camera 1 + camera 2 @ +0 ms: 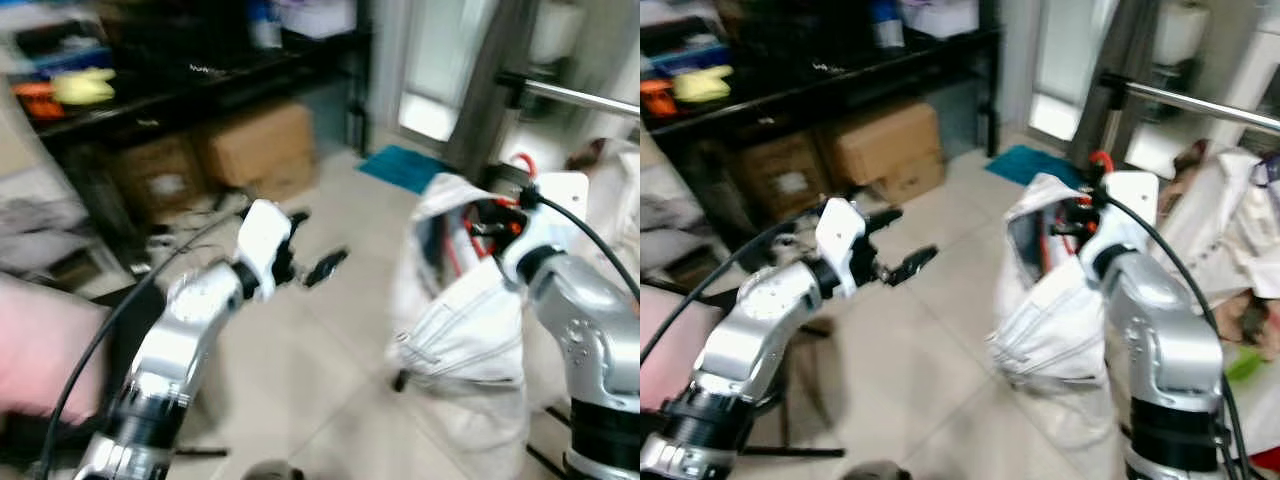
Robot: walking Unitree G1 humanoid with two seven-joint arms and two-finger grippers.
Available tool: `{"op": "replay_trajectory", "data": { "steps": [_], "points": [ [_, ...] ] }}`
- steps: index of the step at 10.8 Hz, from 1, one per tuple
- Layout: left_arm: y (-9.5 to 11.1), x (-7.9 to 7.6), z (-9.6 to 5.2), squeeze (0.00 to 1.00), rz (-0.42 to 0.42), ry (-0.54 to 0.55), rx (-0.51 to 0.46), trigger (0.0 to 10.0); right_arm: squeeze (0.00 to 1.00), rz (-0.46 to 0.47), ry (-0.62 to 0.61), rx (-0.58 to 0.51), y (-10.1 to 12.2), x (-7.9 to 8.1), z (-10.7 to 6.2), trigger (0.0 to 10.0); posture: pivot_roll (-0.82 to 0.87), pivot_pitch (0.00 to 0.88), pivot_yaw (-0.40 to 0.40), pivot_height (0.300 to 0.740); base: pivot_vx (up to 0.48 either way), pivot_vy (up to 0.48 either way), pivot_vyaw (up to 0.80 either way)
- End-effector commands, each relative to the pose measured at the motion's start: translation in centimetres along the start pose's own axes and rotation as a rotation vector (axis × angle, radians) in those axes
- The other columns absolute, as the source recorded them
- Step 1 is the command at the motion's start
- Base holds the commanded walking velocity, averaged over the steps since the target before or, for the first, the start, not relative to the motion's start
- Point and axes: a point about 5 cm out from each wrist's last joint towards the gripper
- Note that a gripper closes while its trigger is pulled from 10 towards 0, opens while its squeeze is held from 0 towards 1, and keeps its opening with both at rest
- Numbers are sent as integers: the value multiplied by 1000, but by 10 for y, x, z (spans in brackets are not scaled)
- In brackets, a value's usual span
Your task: Hang hanger
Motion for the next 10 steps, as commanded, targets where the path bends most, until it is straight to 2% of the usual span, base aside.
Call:
{"op": "replay_trajectory", "data": {
  "steps": [1,2,3,4,5,6,7,9,10],
  "points": [
    [7,8,4,1000,24,-23,3,10000,0,-30,35,-121,24,6,0,0,3,0,61,740,0,0,0],
    [11,11,10,1000,57,-41,13,10000,0,-36,61,-135,28,9,2,0,8,0,55,740,0,0,0],
    [13,12,22,1000,84,-90,50,10000,0,-46,108,-157,32,15,2,0,7,0,54,740,0,0,0],
    [14,14,33,600,114,-112,78,10000,0,-52,134,-172,36,18,3,0,1,0,57,740,0,0,0],
    [15,18,42,0,128,-120,94,10000,0,-57,152,-187,39,20,2,0,-3,0,60,740,0,0,0],
    [15,20,50,0,112,-131,101,10000,0,-58,176,-204,42,23,0,0,-7,0,64,740,0,0,0],
    [15,20,53,0,103,-141,104,10000,0,-59,182,-208,43,23,0,0,-9,0,65,740,0,0,0],
    [10,13,68,0,103,-212,148,10000,0,-54,206,-226,46,27,-2,0,-22,0,79,740,0,0,0],
    [10,12,72,0,103,-219,147,4980,0,-51,217,-232,47,29,-3,0,-25,0,83,740,0,0,0]
  ]
}}
Point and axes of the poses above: a point about 5 cm out from each wrist's last joint towards the gripper, its own z axis pointing out of the wrist towards the gripper, its own y axis along the axis of the wrist's last joint, x = y × z, and after that the axes turned 14 degrees about -z, right-handed
